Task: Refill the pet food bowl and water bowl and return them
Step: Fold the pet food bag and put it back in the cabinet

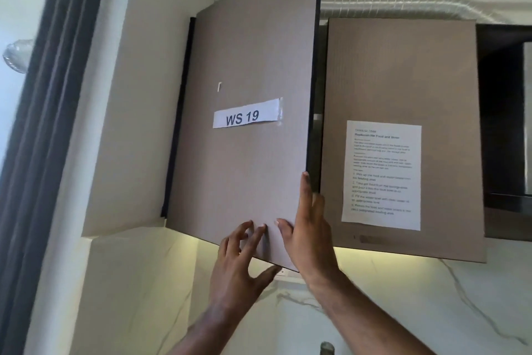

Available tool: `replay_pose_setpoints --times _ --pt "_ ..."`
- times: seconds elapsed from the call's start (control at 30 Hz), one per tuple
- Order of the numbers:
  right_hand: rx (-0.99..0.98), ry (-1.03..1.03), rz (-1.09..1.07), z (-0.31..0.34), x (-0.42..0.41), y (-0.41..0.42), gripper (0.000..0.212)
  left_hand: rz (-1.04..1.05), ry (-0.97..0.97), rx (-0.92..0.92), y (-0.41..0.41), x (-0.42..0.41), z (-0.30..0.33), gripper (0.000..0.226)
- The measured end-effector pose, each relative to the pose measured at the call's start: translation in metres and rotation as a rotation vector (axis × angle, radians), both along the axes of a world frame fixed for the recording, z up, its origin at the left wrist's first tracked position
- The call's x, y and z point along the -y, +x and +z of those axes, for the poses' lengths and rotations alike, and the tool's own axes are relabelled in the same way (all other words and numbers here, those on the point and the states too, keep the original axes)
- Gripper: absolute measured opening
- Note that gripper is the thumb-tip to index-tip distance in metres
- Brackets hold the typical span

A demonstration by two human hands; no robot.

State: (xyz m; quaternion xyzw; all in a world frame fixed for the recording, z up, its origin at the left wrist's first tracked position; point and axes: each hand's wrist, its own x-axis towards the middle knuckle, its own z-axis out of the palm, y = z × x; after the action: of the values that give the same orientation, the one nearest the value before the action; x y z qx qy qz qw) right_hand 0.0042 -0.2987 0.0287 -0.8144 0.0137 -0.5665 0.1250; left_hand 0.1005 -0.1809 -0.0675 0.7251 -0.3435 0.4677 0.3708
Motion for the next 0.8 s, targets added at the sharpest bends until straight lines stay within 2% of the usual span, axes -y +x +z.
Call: replay_pose_setpoints --times 0.13,0.23,0.37,0.8 --pt "0.044 -0.179 -0.289 -0.003 0.038 0.031 0.093 0.056 0.054 0.01 0.028 0.027 0.002 0.079" --pt "0.029 -0.277 -0.412 -0.002 0.061 0.052 0.088 0.071 0.062 0.009 0.043 0.045 0.003 0.07" --pt "-0.015 -0.338 -0.462 -0.004 0.085 0.08 0.084 0.104 0.071 0.001 0.063 0.065 0.003 0.064" --pt "-0.12 -0.25 -0.518 -0.009 0.121 0.14 0.094 0.069 0.12 0.041 0.12 0.098 -0.002 0.06"
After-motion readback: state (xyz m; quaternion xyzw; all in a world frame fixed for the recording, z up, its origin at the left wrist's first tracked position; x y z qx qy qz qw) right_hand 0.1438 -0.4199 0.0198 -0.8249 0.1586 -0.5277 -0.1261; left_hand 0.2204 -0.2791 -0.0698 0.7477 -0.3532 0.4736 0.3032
